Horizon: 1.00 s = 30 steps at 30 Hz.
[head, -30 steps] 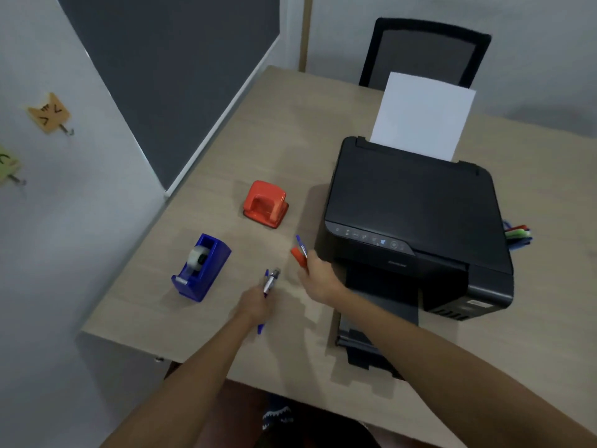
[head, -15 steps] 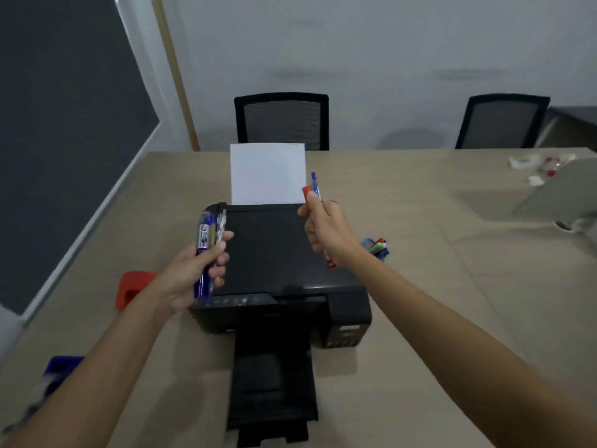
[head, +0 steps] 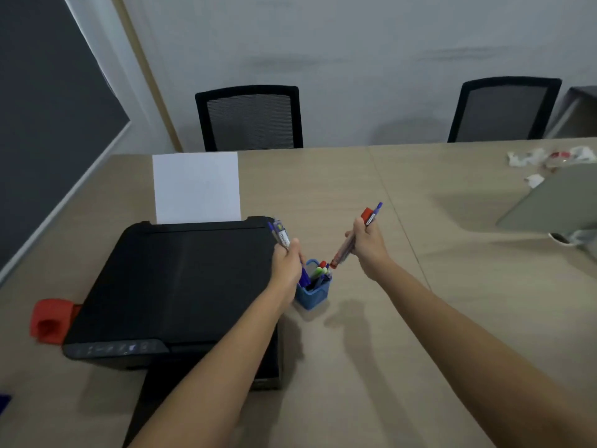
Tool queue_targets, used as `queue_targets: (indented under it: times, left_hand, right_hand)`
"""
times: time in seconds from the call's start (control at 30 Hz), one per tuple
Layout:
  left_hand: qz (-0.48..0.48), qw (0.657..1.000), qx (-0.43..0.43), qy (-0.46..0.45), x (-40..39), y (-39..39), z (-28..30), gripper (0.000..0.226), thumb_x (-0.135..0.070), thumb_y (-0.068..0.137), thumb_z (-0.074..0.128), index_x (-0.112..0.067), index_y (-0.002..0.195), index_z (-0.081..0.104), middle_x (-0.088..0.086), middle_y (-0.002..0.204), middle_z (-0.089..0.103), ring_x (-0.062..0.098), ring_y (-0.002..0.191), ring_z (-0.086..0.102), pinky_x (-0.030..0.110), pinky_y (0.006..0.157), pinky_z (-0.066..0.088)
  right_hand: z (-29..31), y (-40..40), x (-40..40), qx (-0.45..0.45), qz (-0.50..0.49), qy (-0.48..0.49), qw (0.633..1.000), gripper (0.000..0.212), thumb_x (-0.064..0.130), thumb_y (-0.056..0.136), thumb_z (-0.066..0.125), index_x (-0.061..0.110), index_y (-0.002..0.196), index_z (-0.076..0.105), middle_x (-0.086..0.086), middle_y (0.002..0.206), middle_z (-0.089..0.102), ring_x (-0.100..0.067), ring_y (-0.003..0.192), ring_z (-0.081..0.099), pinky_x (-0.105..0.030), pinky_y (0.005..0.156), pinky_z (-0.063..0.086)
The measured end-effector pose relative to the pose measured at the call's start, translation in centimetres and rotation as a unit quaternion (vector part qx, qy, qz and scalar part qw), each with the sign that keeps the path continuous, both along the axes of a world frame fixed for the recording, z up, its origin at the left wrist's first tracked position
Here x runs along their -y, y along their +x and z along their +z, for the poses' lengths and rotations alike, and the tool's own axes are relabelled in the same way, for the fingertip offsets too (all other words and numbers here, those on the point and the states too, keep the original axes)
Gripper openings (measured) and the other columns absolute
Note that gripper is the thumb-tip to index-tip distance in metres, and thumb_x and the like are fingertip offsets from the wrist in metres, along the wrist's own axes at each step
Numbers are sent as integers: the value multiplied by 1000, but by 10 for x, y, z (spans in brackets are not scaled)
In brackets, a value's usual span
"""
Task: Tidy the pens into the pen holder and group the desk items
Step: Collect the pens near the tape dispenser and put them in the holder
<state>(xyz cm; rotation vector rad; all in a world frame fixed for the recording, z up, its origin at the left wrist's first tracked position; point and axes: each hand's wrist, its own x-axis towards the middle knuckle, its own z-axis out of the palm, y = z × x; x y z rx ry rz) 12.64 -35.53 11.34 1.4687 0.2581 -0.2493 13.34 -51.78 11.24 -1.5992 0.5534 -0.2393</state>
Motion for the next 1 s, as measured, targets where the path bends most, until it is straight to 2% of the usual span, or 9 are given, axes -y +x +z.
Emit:
queue_targets:
  times: [0.13,0.23,0.33,0.47,0.53,0.63,0.73,0.9,1.0]
  left_hand:
    - [52,994,-8,92,24,6,-54,44,-48,86,41,-10,107,49,11,103,62,30,99,62,43,93,50]
    - [64,994,-2,93,36,0,-70,53,-38,96,42,-12,142,35,12,139,52,26,129,51,47,112,40]
    - [90,991,33,99,46,-5,-79,50,-34,99,42,-10,143,35,9,137,53,21,128,53,41,112,41]
    - [114,985,72,105,54,-8,-86,36,-17,102,41,-6,136,44,-1,120,58,0,100,58,8,87,47]
    - [119,982,91,119,55,-4,-87,37,-16,101,41,-6,136,44,2,125,60,1,103,58,13,93,47]
    - [130,978,93,131,59,2,-89,33,-18,101,41,-8,132,49,5,126,63,22,109,61,36,103,47]
    - [146,976,106,122,62,6,-92,28,-16,100,44,-5,124,55,3,119,65,24,107,63,35,98,49]
    - [154,981,71,91,68,17,-100,28,-22,97,53,-3,117,58,2,103,69,7,94,67,25,85,50]
    - [149,981,52,111,70,17,-110,35,-21,95,57,1,121,56,13,112,69,21,106,67,36,96,52]
  right_hand:
    - [-18,25,8,-12,34,30,999,20,27,98,45,25,78,45,1,76,47,-12,68,48,-26,63,47]
    - [-34,42,4,-46,96,12,994,15,27,96,51,16,86,51,-3,80,52,-18,76,55,-26,66,50]
    - [-47,53,-1,-74,146,-40,986,16,24,95,54,8,96,53,-11,90,58,-18,76,60,-29,71,56]
    - [-61,57,0,-102,209,-116,966,24,23,91,60,0,99,60,-14,90,63,-29,84,66,-42,83,58]
    - [-68,55,3,-121,237,-179,947,30,26,90,62,-1,101,63,-16,94,67,-32,90,66,-43,85,55]
    - [-78,50,9,-138,261,-237,925,31,30,90,61,0,99,65,-17,93,69,-29,84,62,-35,72,48]
    - [-82,45,16,-145,250,-256,922,29,32,89,61,3,87,61,-13,78,61,-24,73,54,-25,55,36]
    - [-93,37,30,-159,245,-199,936,31,29,88,60,2,103,65,-17,99,70,-31,87,67,-43,84,55]
    - [-95,33,33,-161,253,-192,934,29,28,89,58,4,105,65,-15,101,69,-33,93,67,-48,89,53]
